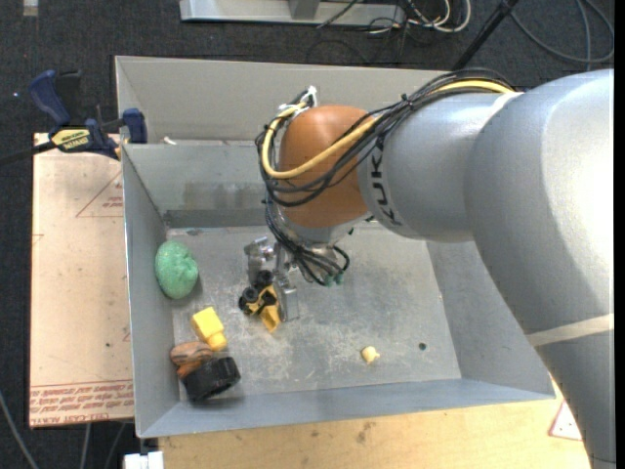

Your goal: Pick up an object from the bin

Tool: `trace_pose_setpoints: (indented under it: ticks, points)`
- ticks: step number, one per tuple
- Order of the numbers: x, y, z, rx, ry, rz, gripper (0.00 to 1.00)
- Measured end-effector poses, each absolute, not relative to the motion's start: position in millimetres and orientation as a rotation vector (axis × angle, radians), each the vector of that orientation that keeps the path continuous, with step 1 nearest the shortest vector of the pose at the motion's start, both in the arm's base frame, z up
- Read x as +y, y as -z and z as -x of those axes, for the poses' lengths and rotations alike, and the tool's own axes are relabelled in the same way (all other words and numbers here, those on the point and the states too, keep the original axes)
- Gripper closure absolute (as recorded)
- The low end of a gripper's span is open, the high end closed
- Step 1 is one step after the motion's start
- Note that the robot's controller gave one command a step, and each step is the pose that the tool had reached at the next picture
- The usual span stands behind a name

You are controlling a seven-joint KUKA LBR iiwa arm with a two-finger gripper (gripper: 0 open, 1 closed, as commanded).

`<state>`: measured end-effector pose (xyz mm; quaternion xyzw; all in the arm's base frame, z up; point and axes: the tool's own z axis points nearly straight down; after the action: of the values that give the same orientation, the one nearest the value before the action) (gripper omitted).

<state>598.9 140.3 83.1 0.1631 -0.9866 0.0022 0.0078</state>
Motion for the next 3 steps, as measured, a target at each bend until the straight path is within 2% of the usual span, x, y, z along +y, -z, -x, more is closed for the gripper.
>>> trace_pose_setpoints:
  ticks: [1, 2, 3]
  points:
    - [140.3, -83.1, -599.0, -3.085, -0.006, -0.508, 1.00]
    - [99.1, -80.8, -602.8, -3.108, 0.013, -0.606, 1.00]
    - [99.0, -80.7, -602.8, -3.108, 0.013, -0.606, 1.00]
